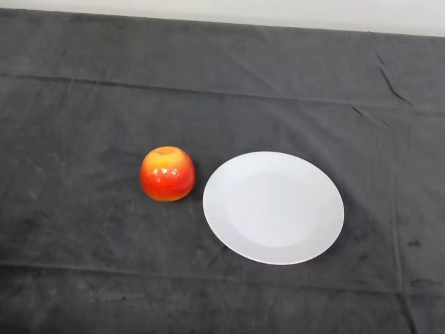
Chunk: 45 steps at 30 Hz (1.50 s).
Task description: Move the apple to the plate
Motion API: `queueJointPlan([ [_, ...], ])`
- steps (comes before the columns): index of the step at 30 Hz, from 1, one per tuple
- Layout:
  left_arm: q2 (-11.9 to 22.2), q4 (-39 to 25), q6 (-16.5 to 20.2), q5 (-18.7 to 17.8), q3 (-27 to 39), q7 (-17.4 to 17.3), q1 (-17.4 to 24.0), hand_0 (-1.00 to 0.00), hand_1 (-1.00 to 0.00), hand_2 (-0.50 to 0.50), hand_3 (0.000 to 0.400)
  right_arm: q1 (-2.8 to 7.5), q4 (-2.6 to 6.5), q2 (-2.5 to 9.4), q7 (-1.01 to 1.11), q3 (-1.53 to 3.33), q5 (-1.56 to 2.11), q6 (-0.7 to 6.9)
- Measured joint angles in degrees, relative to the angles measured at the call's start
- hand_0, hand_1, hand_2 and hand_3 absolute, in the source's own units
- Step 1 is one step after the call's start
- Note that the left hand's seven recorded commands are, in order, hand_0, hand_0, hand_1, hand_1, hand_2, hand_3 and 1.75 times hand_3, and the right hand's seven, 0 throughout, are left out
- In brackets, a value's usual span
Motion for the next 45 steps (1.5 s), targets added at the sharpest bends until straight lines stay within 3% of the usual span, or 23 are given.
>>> queueJointPlan([
  [45,0.00,-2.56,-0.33,1.90,1.33,-0.08,-0.90,0.00,0.00,0.00,0.000,0.00,0.00,0.01,0.00,0.01,0.01,0.00],
])
